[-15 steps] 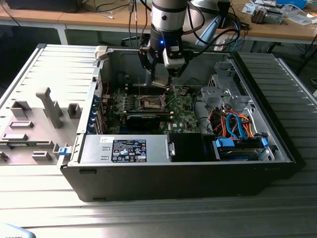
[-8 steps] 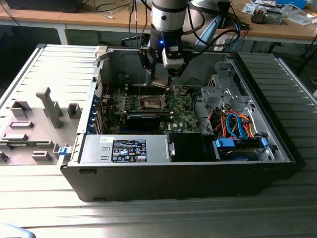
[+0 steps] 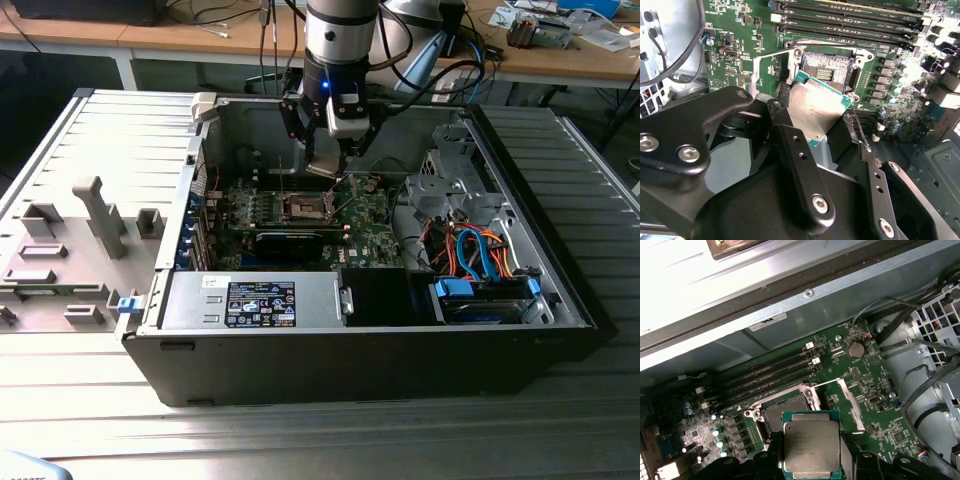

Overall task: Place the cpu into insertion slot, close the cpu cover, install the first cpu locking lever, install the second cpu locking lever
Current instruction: 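Place the cpu into insertion slot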

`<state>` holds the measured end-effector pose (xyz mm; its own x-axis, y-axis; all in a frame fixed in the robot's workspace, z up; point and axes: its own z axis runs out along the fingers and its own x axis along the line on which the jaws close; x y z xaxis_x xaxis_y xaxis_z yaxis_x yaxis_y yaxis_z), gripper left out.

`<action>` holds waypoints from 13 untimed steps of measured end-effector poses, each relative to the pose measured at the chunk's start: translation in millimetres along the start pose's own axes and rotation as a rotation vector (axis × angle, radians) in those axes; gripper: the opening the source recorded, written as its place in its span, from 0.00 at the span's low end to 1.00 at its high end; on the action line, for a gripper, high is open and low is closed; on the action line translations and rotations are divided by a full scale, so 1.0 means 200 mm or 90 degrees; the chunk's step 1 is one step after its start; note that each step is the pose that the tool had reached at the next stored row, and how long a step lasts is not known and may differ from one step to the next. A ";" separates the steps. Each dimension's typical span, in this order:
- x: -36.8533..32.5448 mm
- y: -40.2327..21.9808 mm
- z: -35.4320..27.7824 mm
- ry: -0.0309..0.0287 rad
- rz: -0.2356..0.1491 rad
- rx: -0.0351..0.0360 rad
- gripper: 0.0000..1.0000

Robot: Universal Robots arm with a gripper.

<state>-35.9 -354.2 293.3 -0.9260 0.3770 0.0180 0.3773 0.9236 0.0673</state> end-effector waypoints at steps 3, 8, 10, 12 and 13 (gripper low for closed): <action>0.000 0.000 0.000 -0.0002 0.003 0.0000 0.54; 0.000 0.000 0.001 -0.0006 0.009 -0.0002 0.54; 0.000 0.000 0.001 -0.0007 0.010 -0.0002 0.54; 0.000 0.000 0.002 -0.0008 0.012 -0.0002 0.54; 0.000 0.000 0.002 -0.0009 0.014 -0.0002 0.54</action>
<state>-35.9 -354.2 293.0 -0.9177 0.3968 0.0180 0.3970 0.9153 0.0673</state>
